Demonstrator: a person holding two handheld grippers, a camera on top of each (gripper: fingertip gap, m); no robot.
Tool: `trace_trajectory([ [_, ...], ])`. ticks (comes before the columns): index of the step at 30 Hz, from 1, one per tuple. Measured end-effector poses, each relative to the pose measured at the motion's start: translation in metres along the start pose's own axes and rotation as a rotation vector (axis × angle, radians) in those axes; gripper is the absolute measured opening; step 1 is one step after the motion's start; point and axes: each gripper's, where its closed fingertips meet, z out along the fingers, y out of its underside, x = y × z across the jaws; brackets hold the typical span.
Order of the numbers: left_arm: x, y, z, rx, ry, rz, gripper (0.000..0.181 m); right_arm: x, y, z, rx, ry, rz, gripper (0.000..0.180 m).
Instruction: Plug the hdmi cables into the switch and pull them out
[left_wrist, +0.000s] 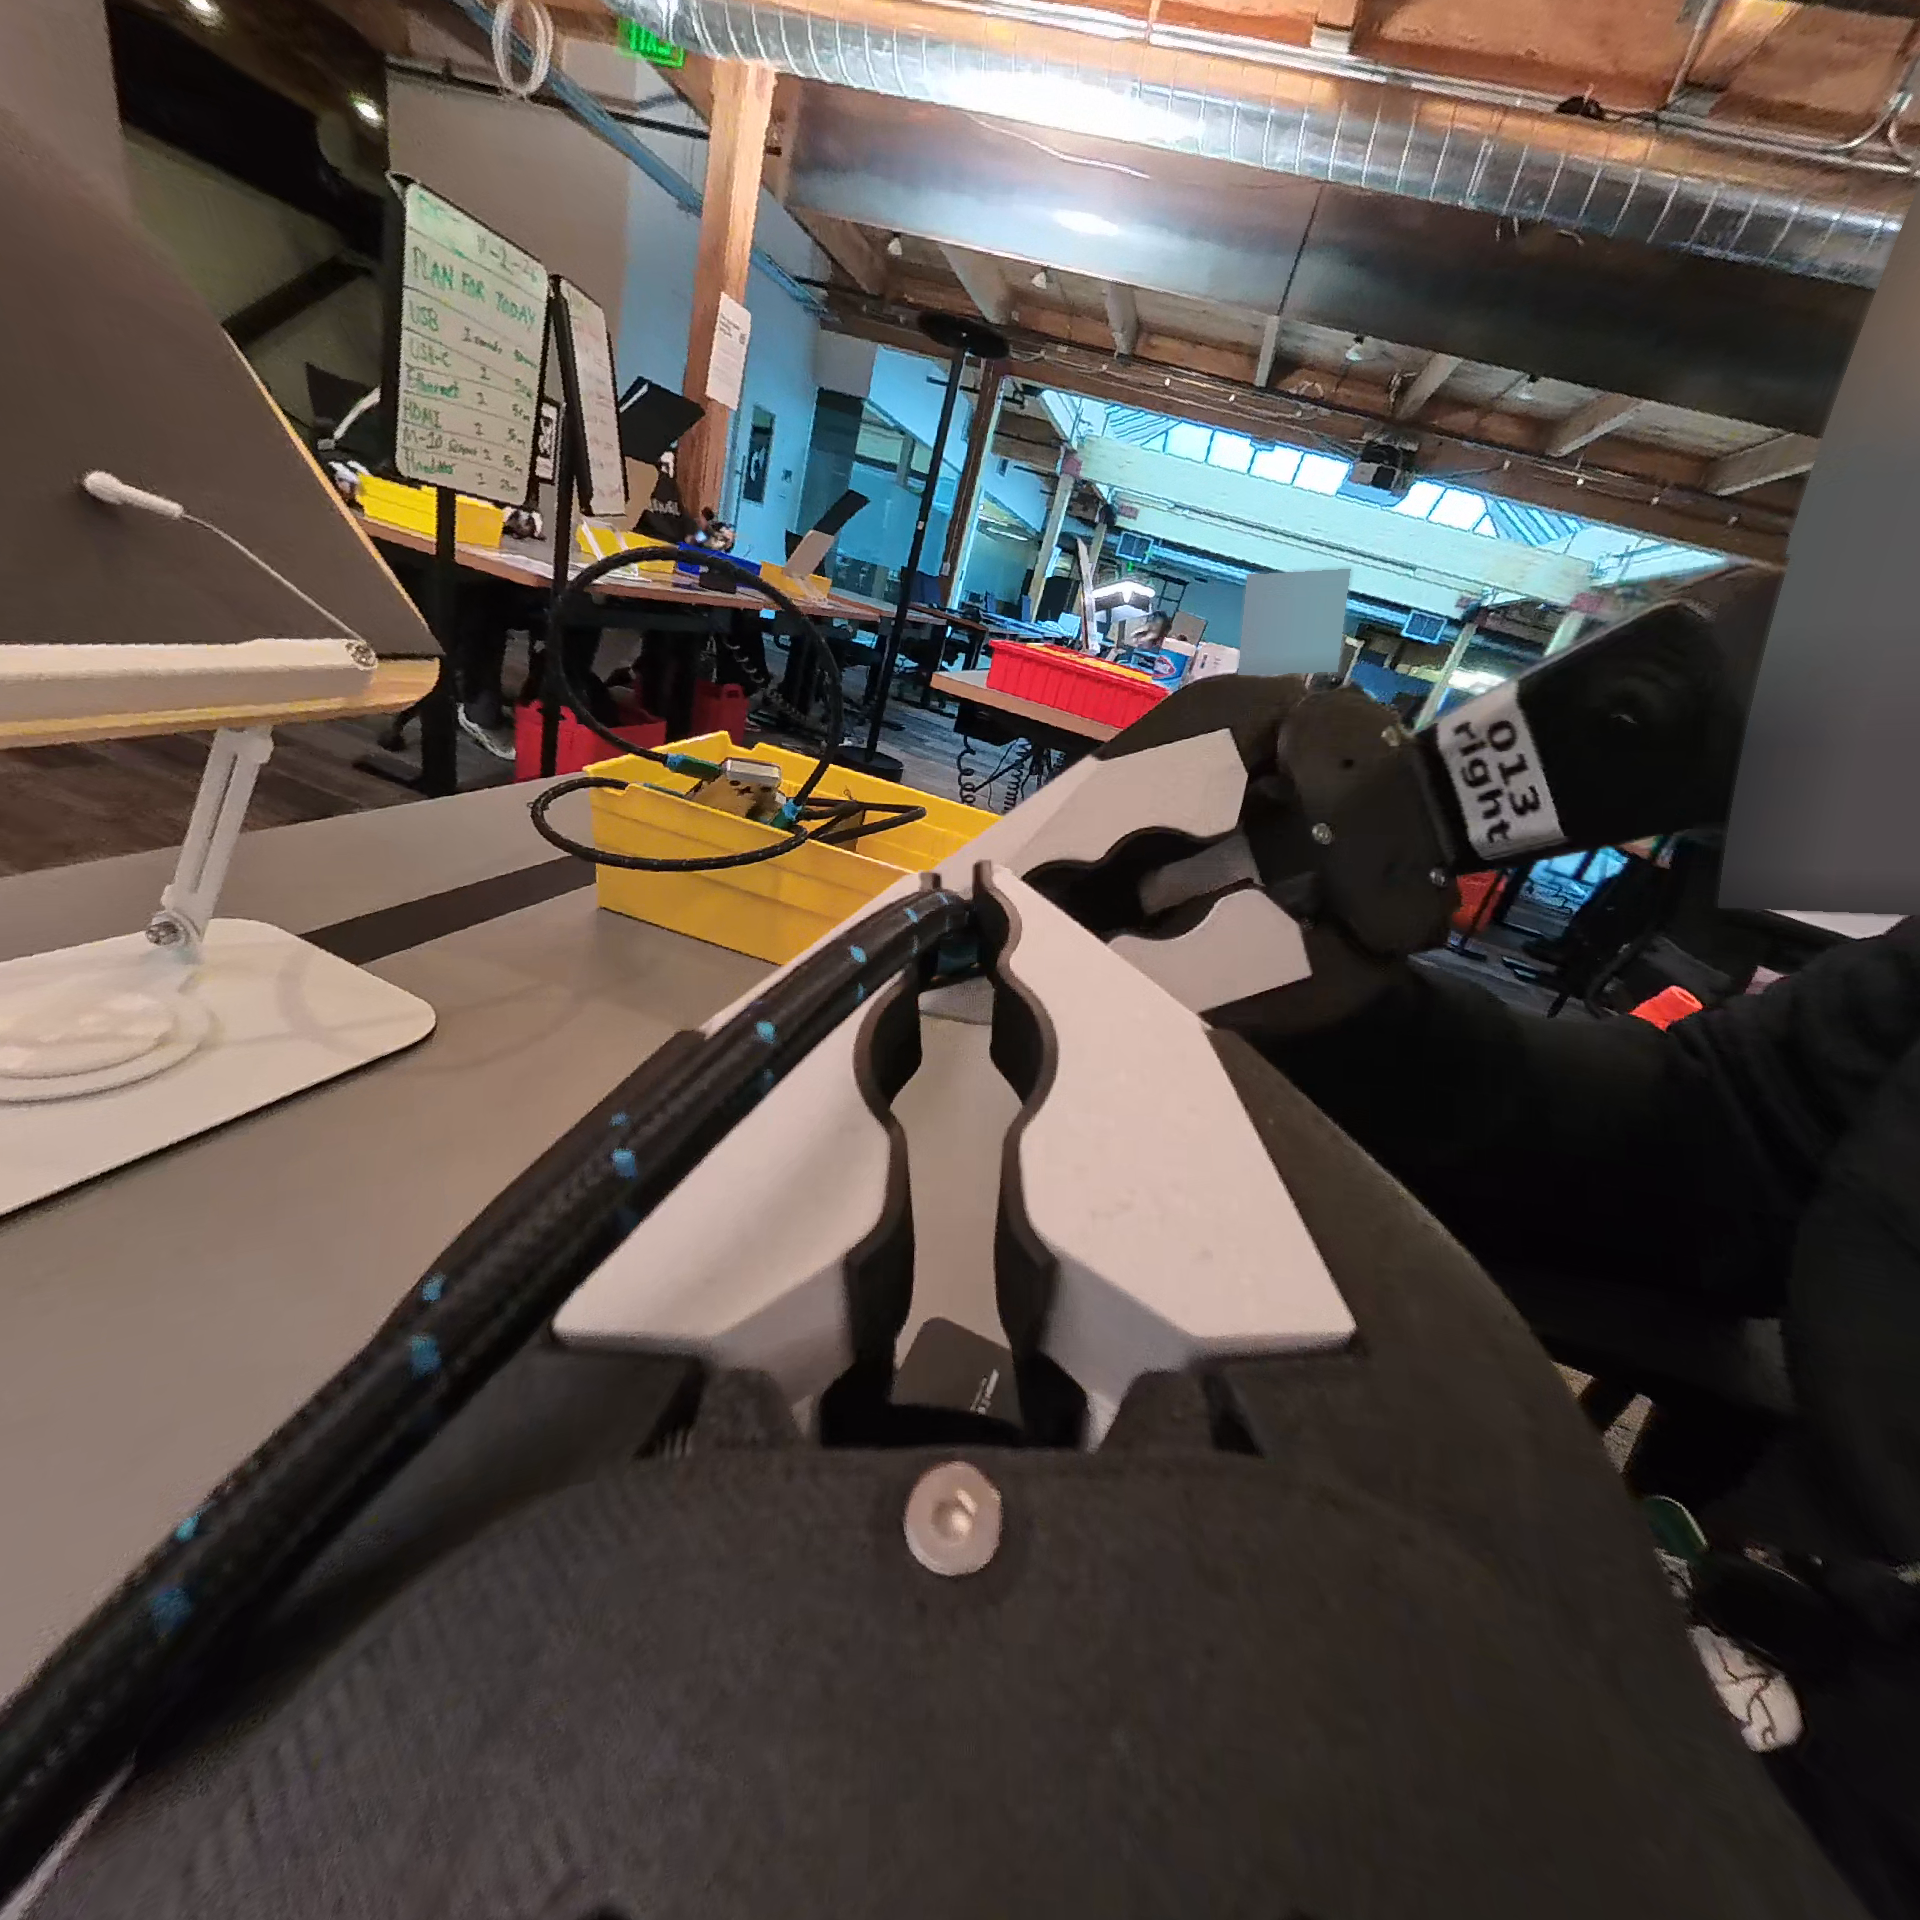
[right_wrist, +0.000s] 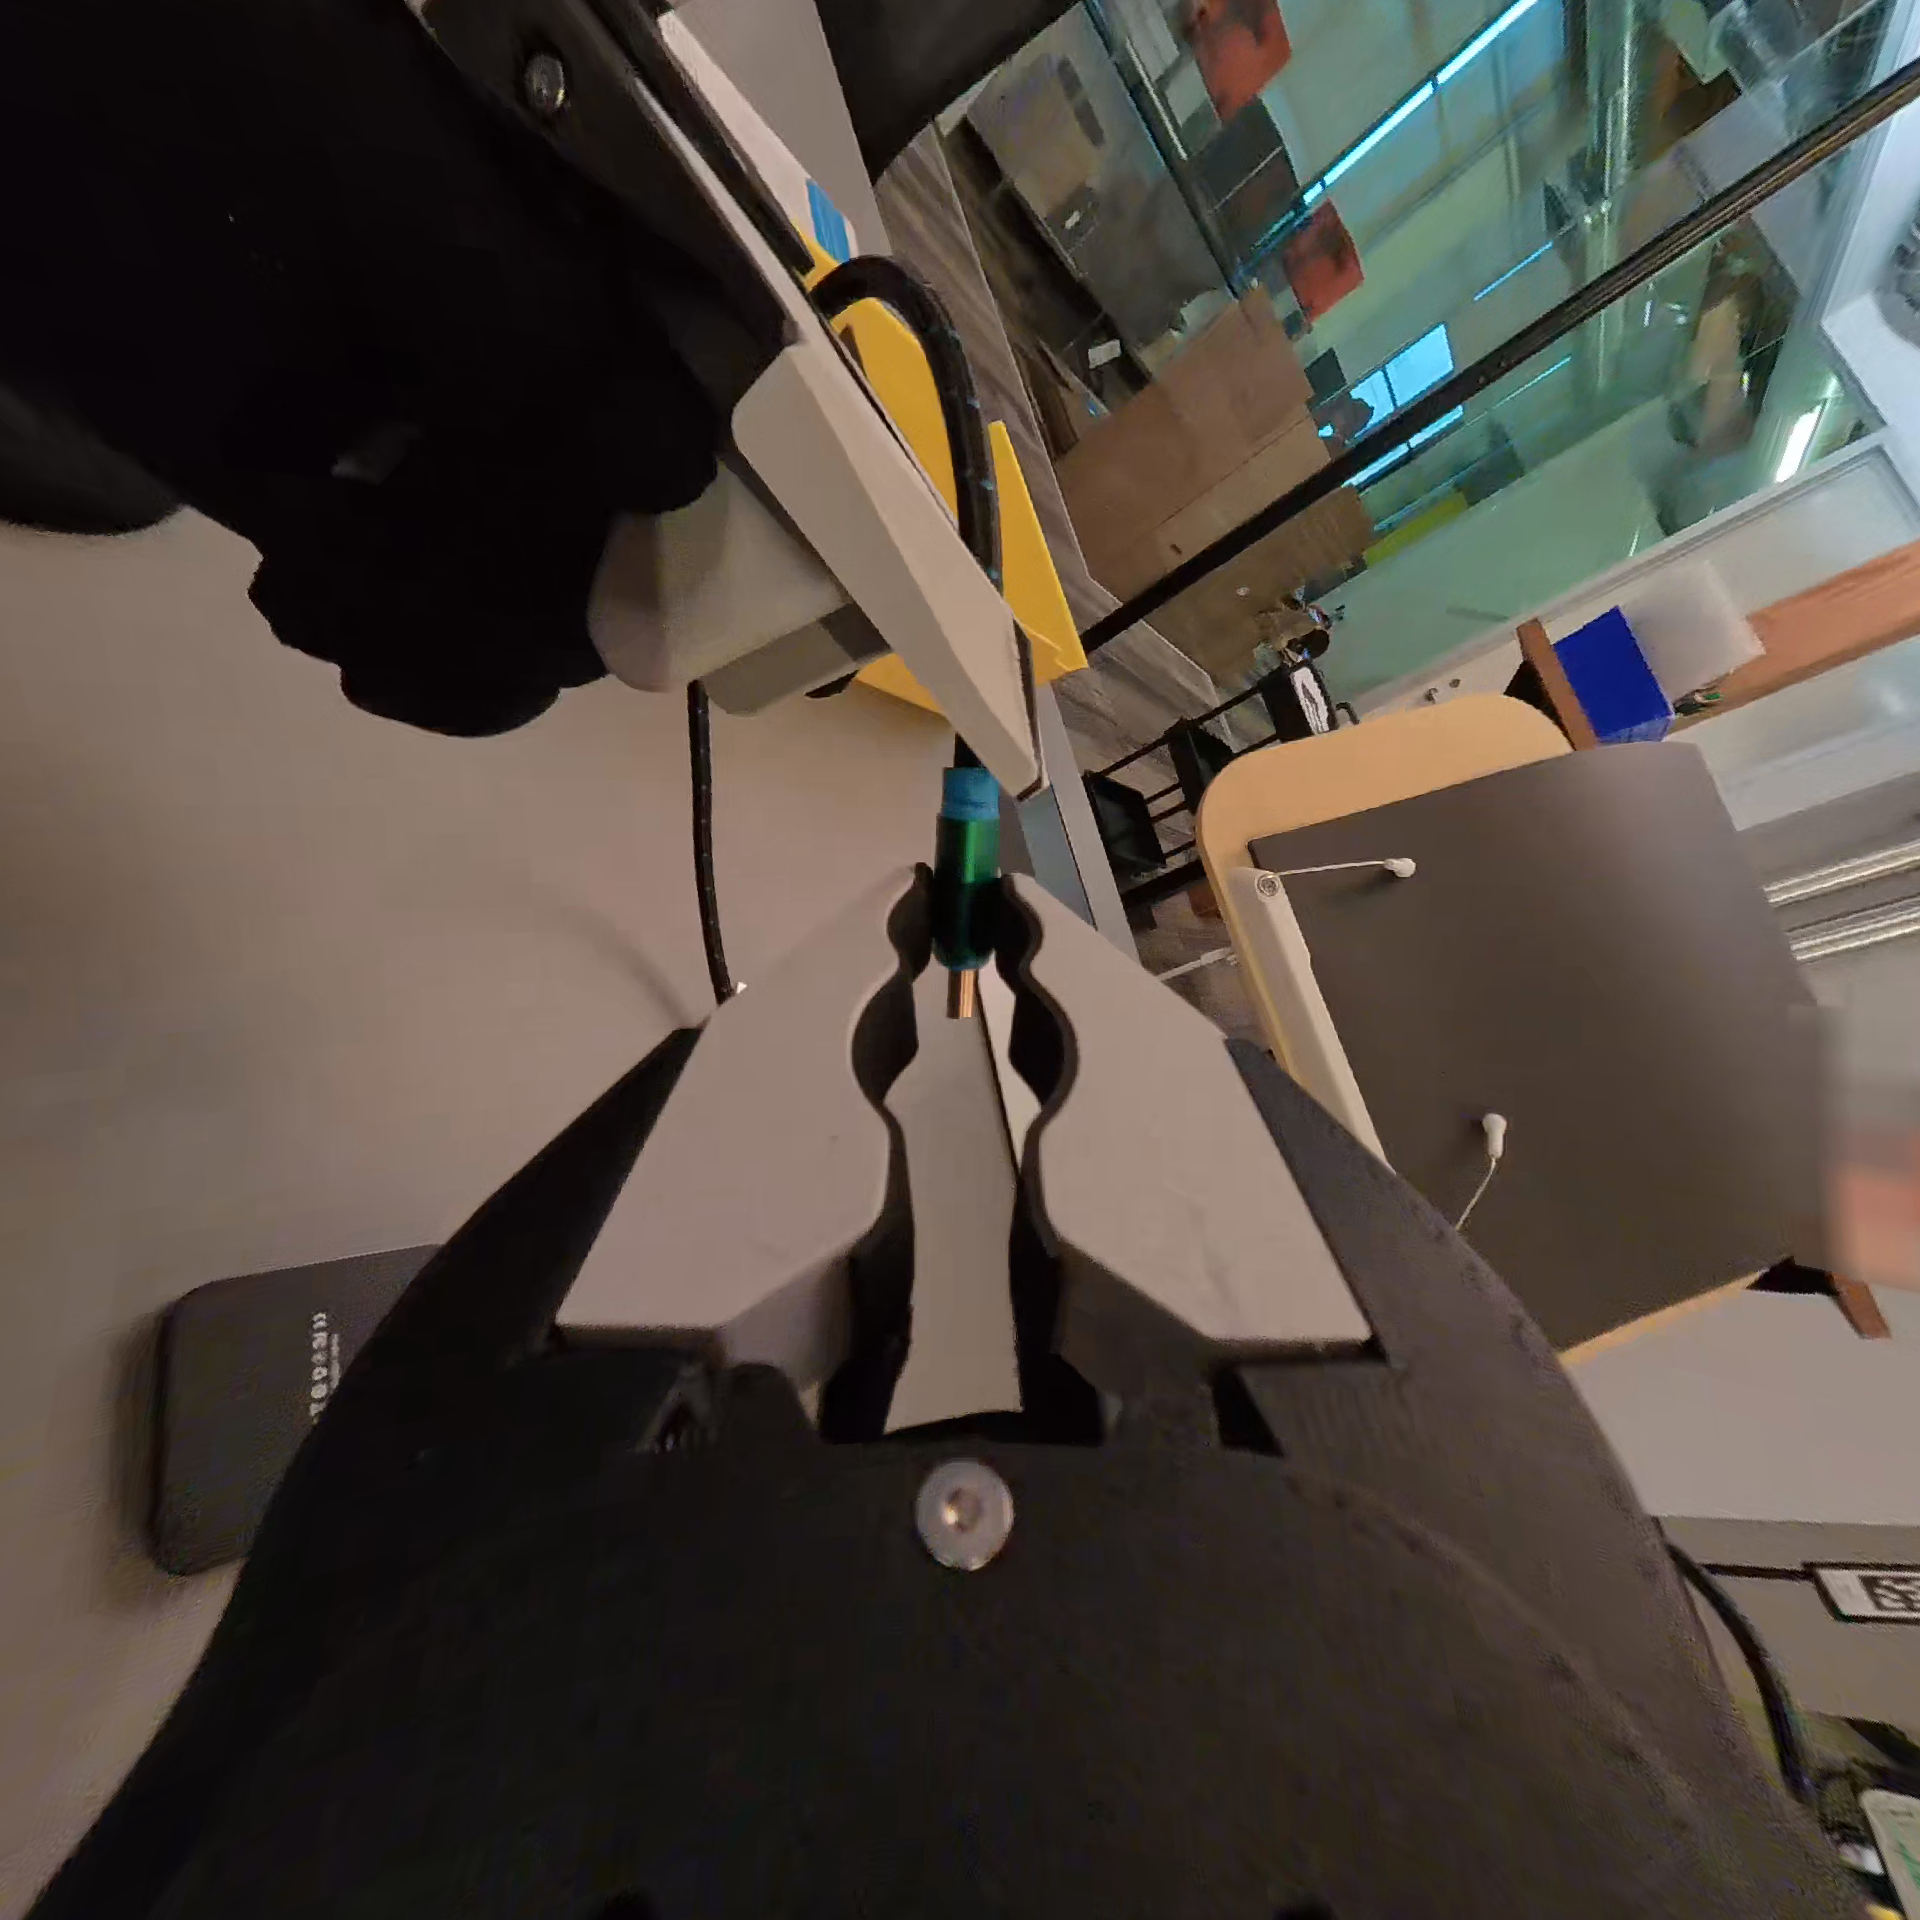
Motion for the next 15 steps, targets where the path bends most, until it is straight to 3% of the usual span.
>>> trace_trajectory([
  [5,-0.003,0.003,0.001,-0.052,-0.009,0.026,0.006,0.001,0.002,0.000,-0.036,0.037,-0.110,0.009],
  [8,-0.009,0.012,0.004,-0.126,-0.039,0.049,0.039,0.002,0.001,0.000,-0.078,0.057,-0.234,0.010],
  [15,-0.004,0.019,0.007,-0.232,0.003,0.062,0.026,0.007,0.001,0.001,-0.126,0.071,-0.465,0.010],
])
